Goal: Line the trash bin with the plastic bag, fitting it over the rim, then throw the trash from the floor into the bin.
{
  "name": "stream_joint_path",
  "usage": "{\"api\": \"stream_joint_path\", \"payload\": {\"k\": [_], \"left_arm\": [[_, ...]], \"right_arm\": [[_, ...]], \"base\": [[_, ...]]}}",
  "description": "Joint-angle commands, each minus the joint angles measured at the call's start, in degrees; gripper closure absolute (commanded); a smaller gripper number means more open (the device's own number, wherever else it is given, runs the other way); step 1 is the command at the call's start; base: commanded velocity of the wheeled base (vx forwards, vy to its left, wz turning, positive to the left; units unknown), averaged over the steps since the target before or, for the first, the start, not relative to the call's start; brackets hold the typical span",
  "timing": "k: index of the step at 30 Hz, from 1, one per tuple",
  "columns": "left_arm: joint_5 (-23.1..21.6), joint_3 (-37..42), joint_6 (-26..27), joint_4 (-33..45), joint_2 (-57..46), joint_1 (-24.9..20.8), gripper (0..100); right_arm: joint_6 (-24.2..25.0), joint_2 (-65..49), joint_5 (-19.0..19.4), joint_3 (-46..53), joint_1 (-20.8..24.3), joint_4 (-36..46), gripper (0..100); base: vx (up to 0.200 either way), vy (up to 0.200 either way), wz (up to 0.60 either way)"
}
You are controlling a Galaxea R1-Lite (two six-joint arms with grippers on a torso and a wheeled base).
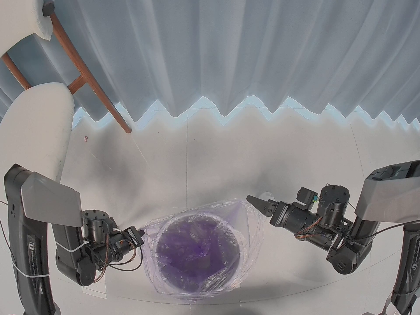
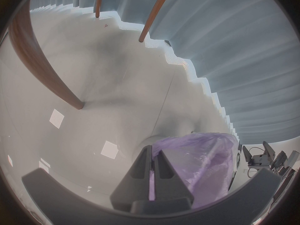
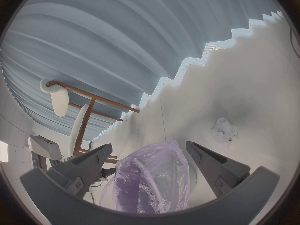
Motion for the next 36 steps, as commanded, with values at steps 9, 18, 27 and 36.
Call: {"api": "stream_joint_path", "payload": {"k": [9,18,27,36], "left_arm": [[-0.29,-3.03,-0.18,0.03,6.95,-0.09,0],[1.99,-0.75,-4.66,0.03,0.62,-1.06,0],[2.17,6.63,-4.92,0.03,-13.79,-2.46,0],[4.36,17.44,-4.66,0.38,-43.41,-8.97,0]], "right_arm": [[-0.04,0.36,0.10,-0.56,-0.06,0.54,0],[-5.05,5.81,-1.22,-0.83,-1.20,-0.16,0],[-9.80,7.74,-3.24,-1.44,-0.93,-0.87,0],[-9.80,7.65,-6.14,-1.44,-1.20,-2.36,0]], "base": [[0.000,0.000,0.00],[0.000,0.000,0.00],[0.000,0.000,0.00],[0.000,0.000,0.00]]}}
